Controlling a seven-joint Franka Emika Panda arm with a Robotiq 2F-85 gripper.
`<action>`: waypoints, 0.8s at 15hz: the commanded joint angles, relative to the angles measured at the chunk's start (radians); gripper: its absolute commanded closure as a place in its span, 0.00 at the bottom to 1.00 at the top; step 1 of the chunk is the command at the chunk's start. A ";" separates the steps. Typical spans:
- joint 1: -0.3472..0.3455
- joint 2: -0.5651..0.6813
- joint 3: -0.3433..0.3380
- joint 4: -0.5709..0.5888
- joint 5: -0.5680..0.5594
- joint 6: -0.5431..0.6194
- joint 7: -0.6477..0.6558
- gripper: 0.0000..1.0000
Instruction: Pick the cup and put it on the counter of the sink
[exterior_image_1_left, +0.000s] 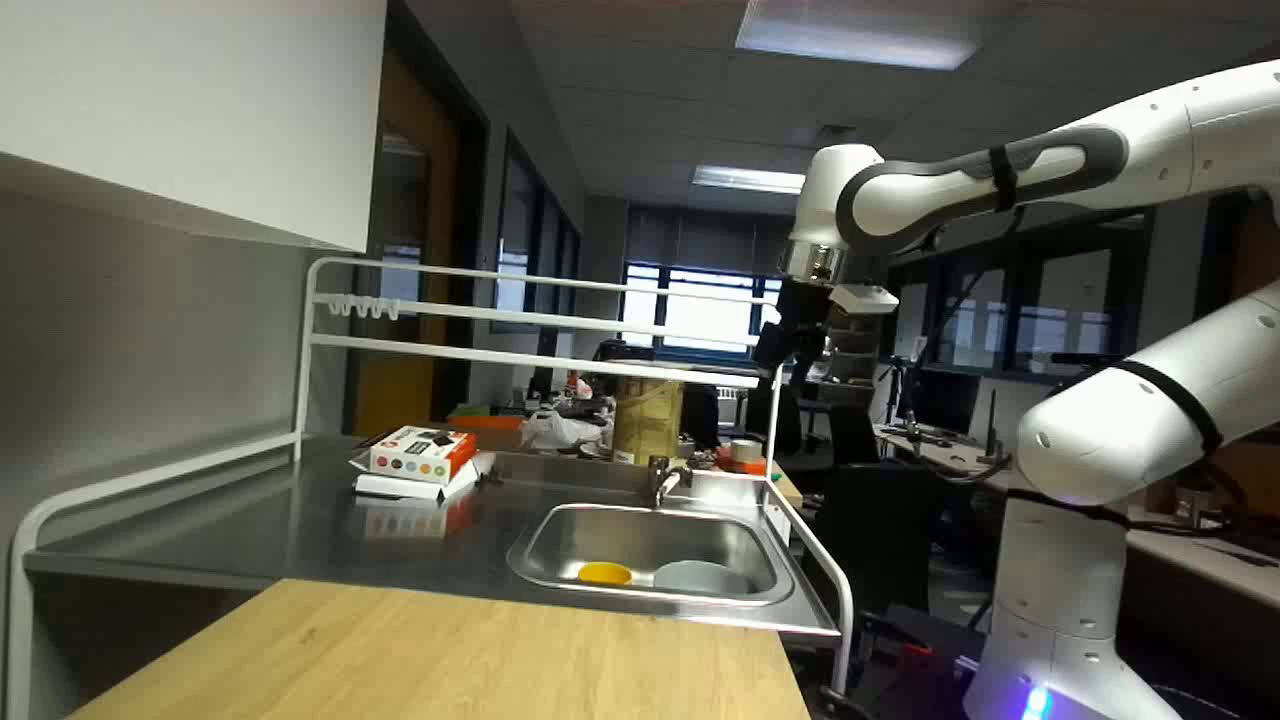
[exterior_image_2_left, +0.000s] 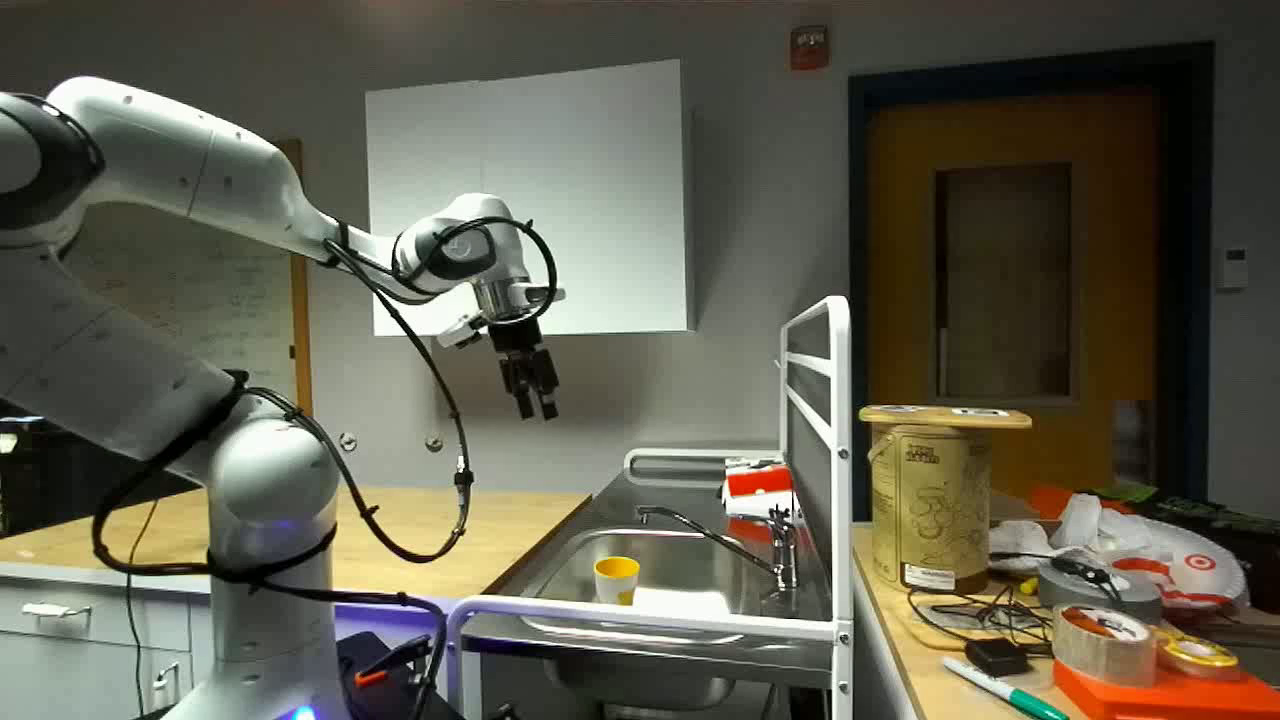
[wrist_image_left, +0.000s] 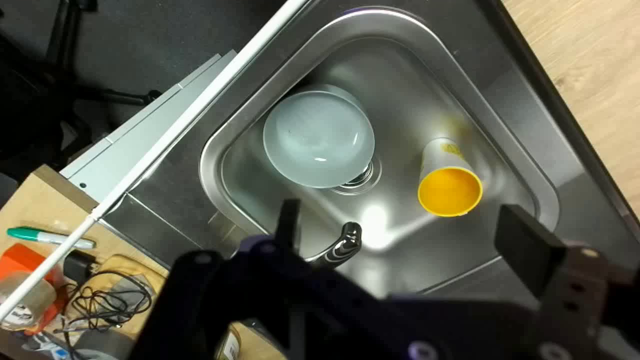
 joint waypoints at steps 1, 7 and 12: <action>0.004 0.001 -0.004 0.004 -0.003 -0.003 0.002 0.00; 0.004 -0.001 -0.003 0.004 -0.003 -0.001 0.002 0.00; -0.006 0.025 -0.003 0.019 -0.003 0.003 0.015 0.00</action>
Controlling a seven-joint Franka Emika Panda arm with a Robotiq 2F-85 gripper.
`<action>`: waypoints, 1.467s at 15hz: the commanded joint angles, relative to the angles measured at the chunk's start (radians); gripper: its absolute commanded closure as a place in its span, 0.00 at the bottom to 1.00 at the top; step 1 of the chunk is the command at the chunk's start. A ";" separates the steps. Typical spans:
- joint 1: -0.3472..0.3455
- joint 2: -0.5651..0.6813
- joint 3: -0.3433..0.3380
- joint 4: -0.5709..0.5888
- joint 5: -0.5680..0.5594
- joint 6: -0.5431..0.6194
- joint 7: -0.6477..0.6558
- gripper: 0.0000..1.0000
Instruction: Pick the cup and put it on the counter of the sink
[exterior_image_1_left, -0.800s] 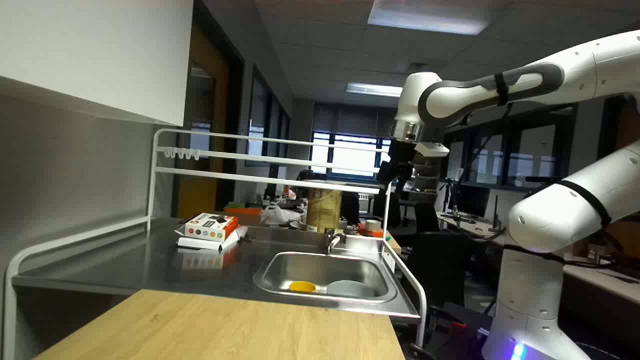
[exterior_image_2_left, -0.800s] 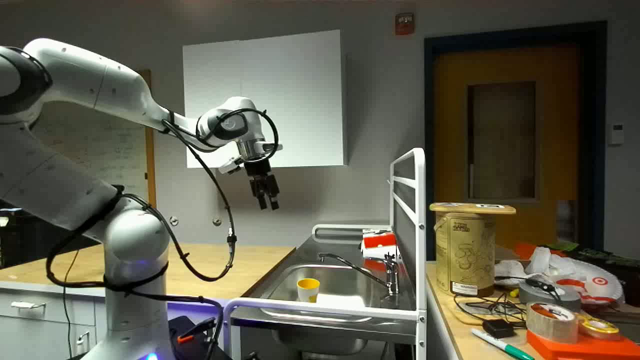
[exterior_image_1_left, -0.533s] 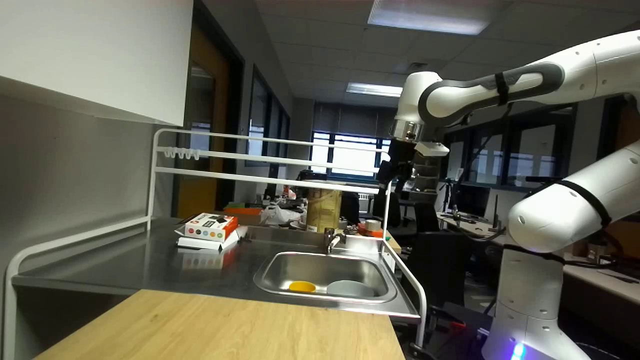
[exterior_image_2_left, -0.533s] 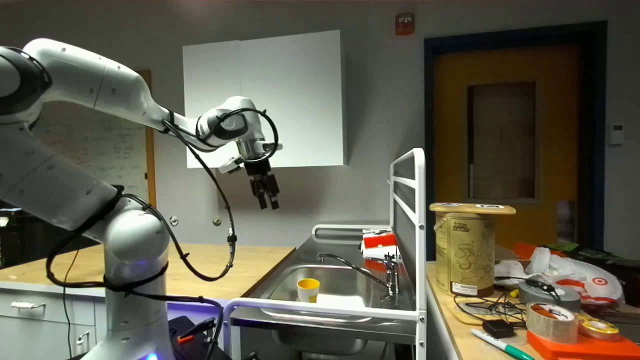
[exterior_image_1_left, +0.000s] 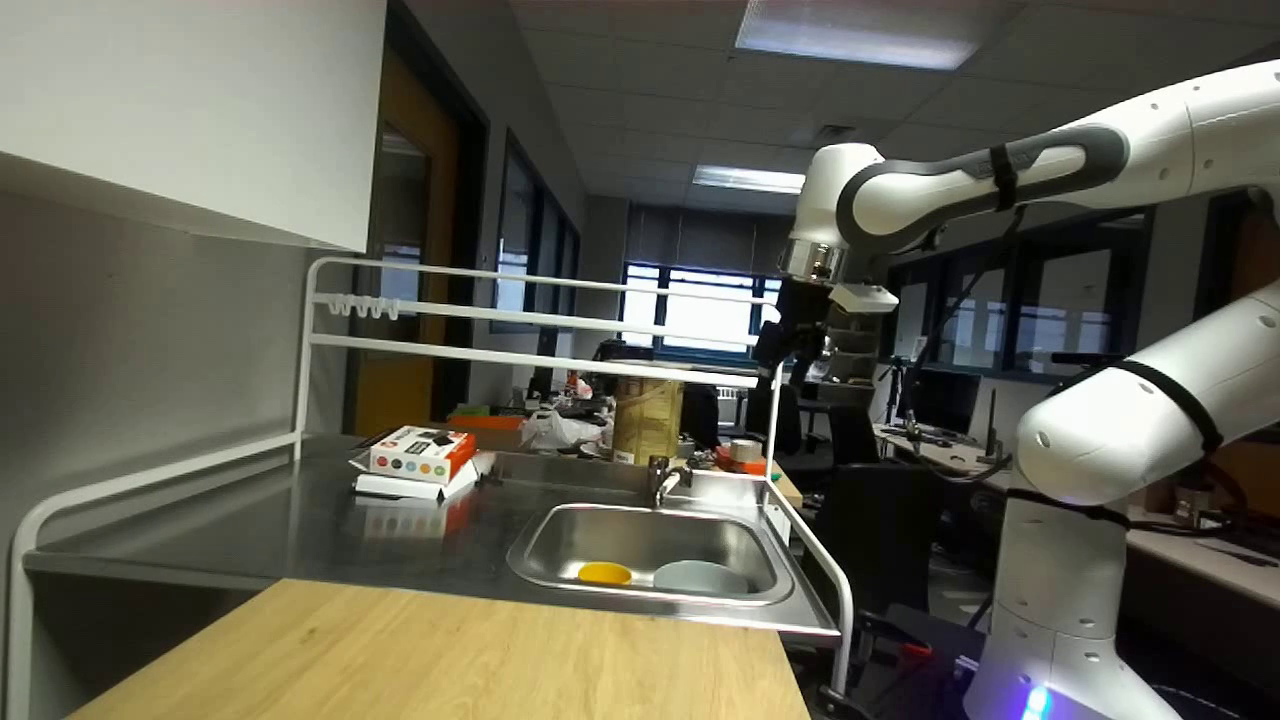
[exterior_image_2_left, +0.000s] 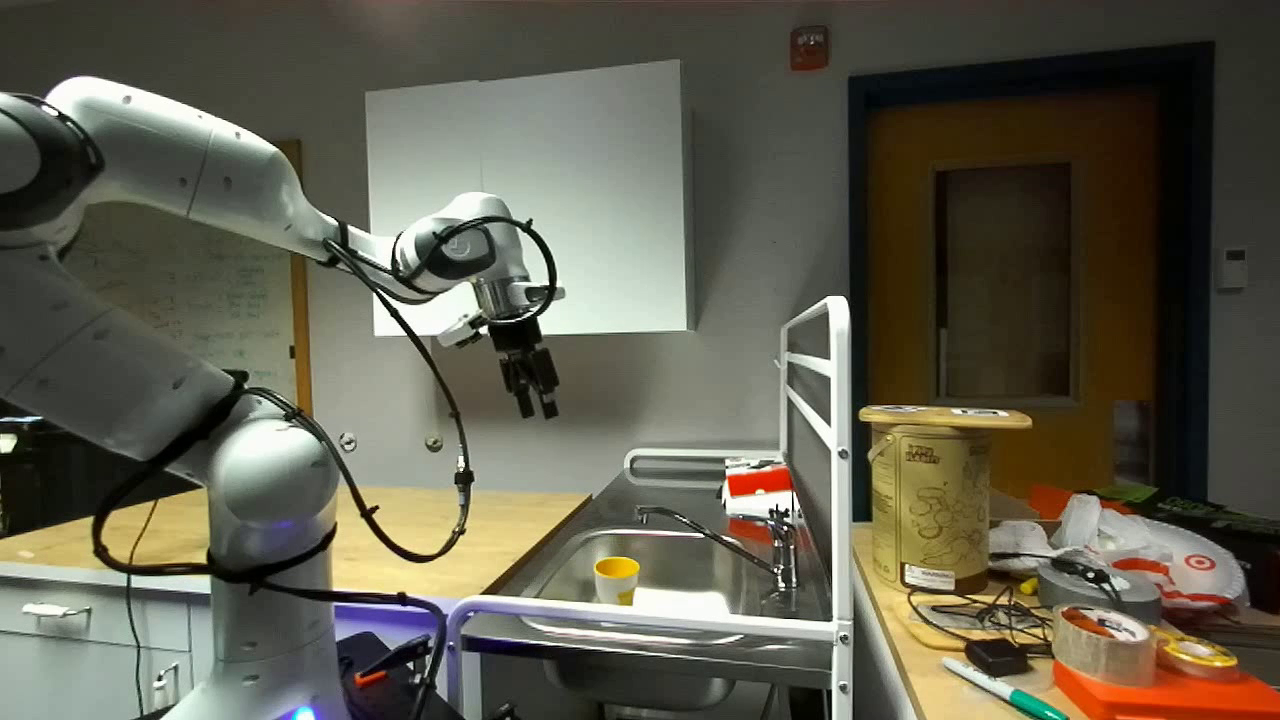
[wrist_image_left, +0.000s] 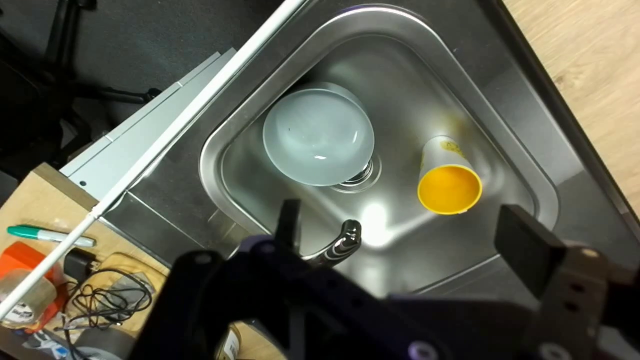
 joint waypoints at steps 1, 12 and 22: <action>-0.015 0.050 0.000 0.030 -0.006 0.003 0.026 0.00; -0.031 0.658 0.002 0.427 -0.034 0.035 0.077 0.00; 0.103 1.049 -0.028 0.769 -0.042 -0.159 0.045 0.00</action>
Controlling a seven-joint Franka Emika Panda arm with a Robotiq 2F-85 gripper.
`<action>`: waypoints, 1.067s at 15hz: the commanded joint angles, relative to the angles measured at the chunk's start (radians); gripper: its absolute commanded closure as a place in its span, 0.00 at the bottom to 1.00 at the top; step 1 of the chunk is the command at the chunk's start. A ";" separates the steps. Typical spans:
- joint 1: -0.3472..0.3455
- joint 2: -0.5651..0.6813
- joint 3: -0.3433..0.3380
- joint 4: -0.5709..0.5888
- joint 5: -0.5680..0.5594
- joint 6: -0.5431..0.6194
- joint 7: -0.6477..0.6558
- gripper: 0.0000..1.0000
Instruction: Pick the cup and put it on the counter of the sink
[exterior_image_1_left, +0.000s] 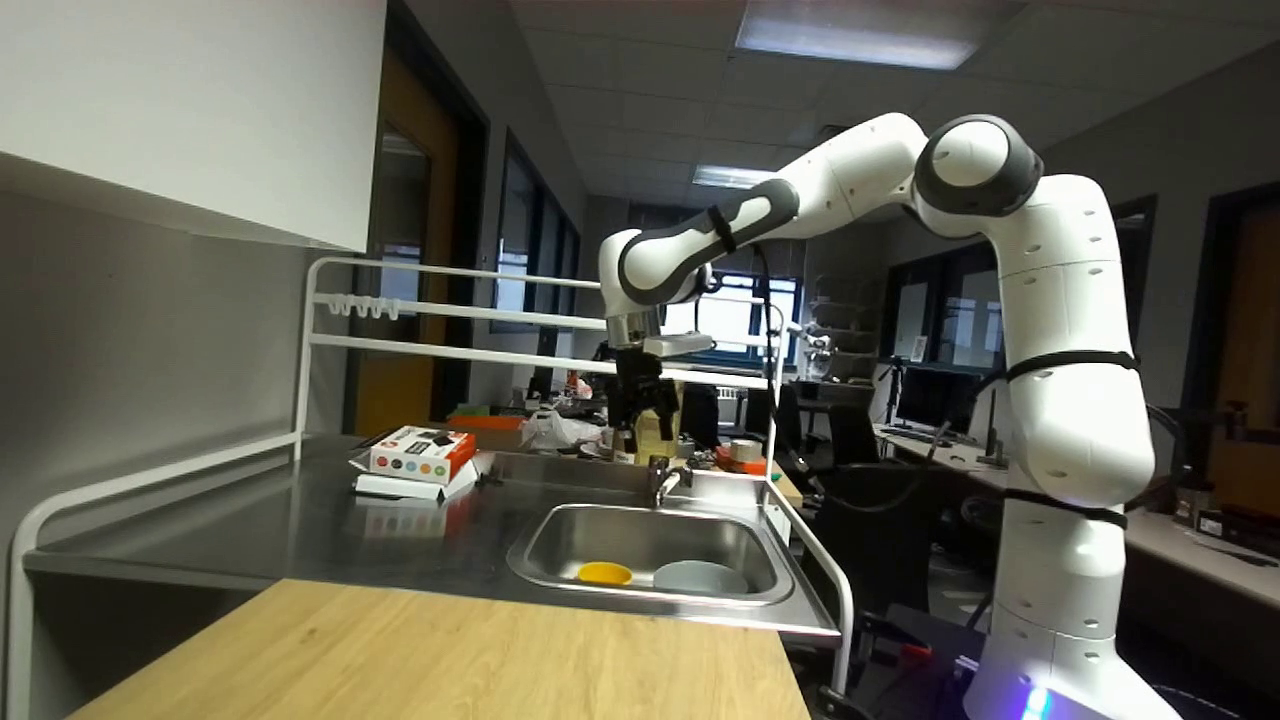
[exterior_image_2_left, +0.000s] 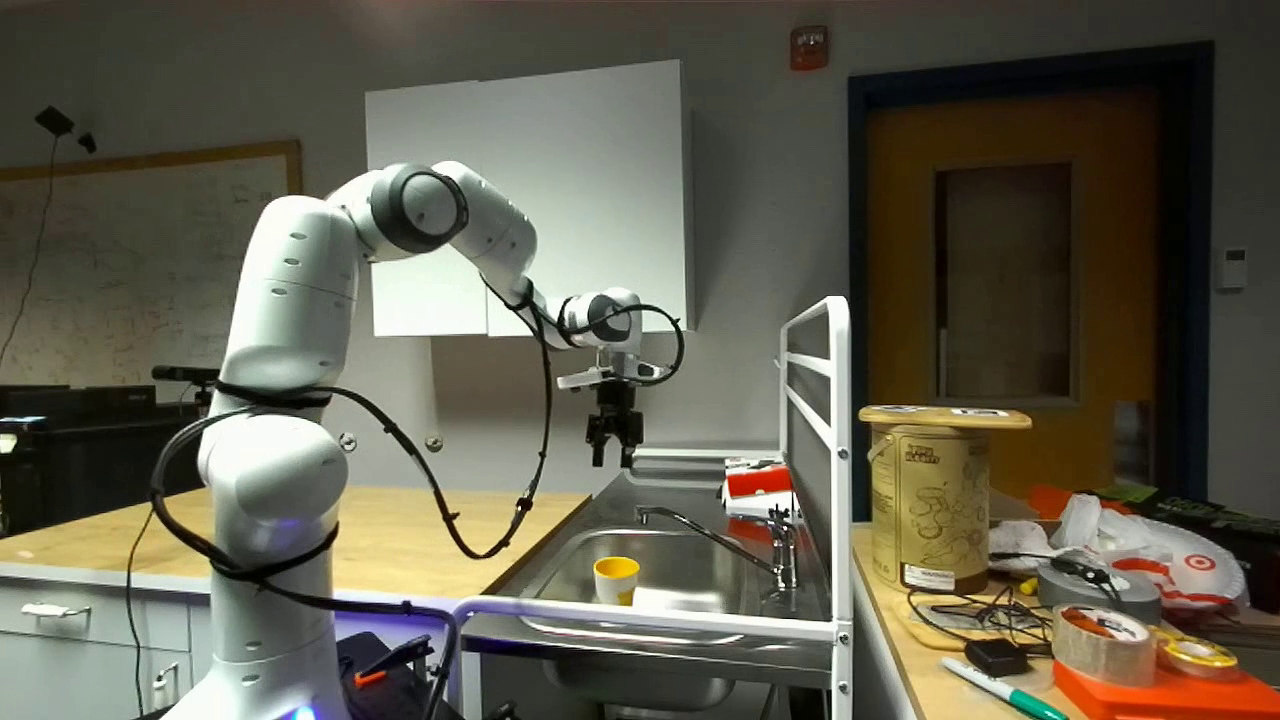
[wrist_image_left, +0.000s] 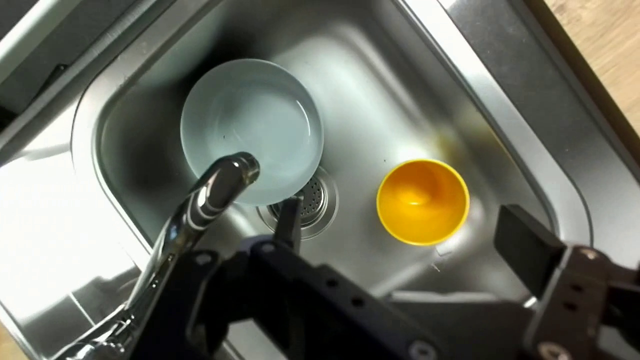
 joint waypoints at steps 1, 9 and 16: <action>0.035 0.031 -0.027 0.034 0.002 -0.018 -0.004 0.00; 0.004 0.107 -0.053 0.058 0.071 0.069 -0.089 0.00; -0.058 0.379 -0.043 0.161 0.314 0.100 -0.310 0.00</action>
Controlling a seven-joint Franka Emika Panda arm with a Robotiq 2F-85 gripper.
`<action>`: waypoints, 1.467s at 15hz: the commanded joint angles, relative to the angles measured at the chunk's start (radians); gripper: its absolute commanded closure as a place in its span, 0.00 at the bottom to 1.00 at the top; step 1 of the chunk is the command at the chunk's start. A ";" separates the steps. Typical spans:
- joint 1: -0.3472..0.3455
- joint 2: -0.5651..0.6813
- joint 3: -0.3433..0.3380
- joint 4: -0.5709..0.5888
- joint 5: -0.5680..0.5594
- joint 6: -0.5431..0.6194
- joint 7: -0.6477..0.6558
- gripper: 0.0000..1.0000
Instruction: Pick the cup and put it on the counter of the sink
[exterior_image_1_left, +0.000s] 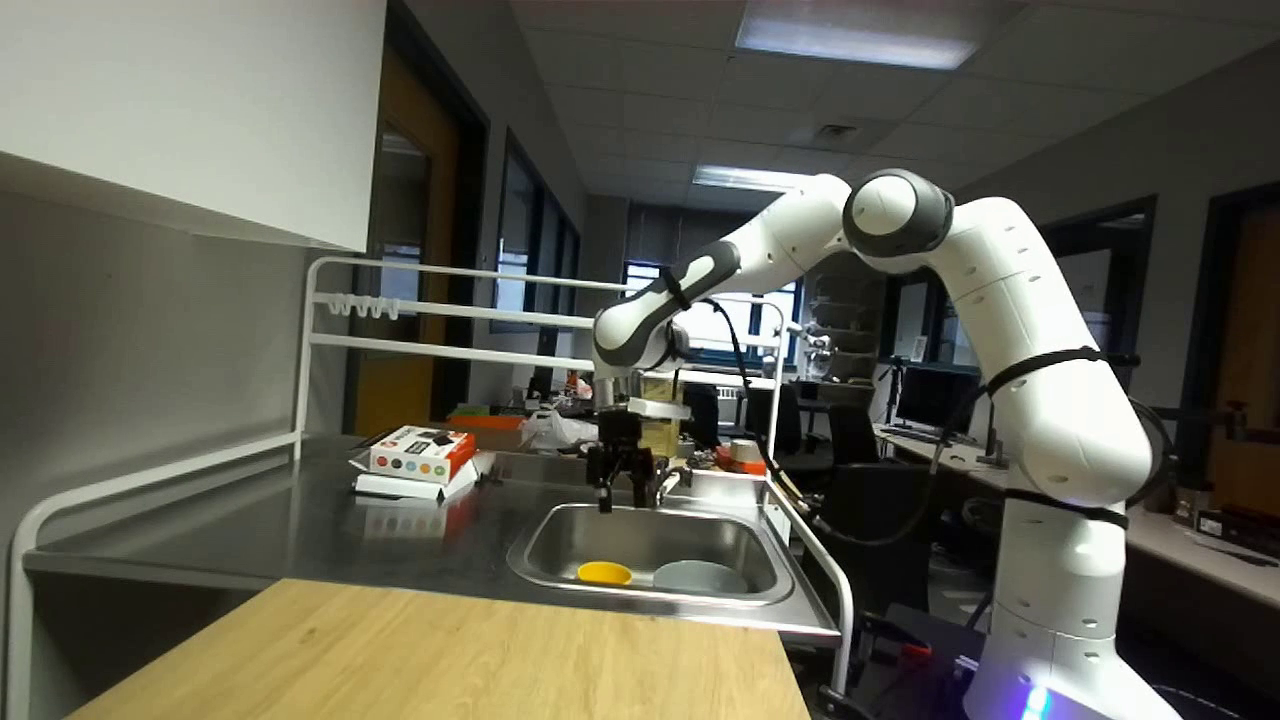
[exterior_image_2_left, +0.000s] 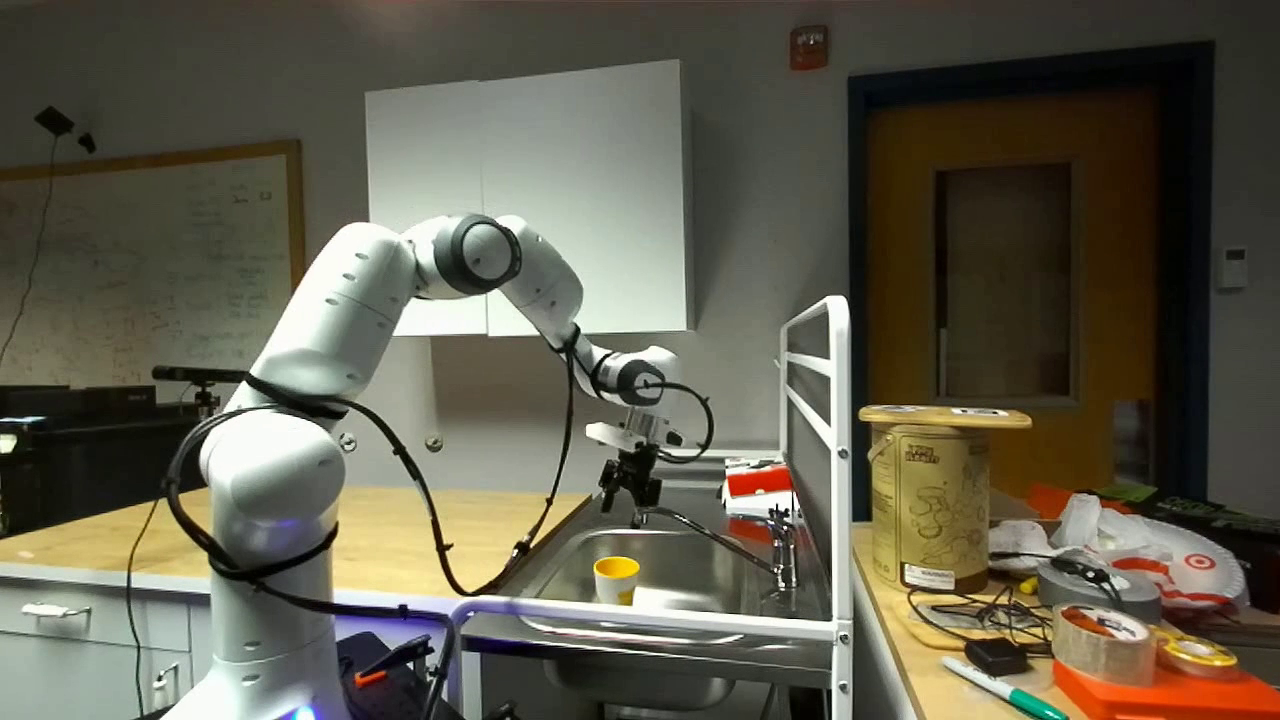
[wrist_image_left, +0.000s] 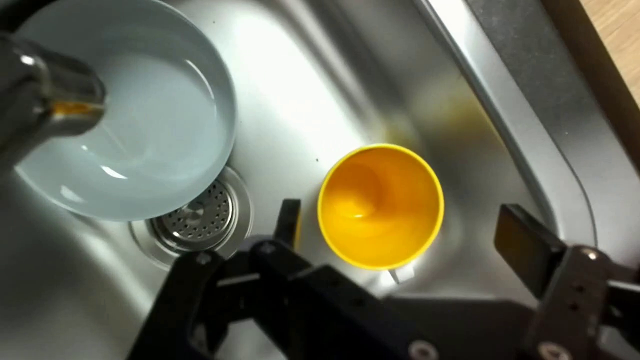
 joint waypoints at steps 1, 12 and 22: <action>-0.033 0.137 0.000 0.082 0.083 -0.037 -0.041 0.00; -0.103 0.287 -0.021 0.112 0.185 -0.133 0.026 0.00; 0.031 0.262 -0.085 0.234 0.129 -0.167 0.422 0.00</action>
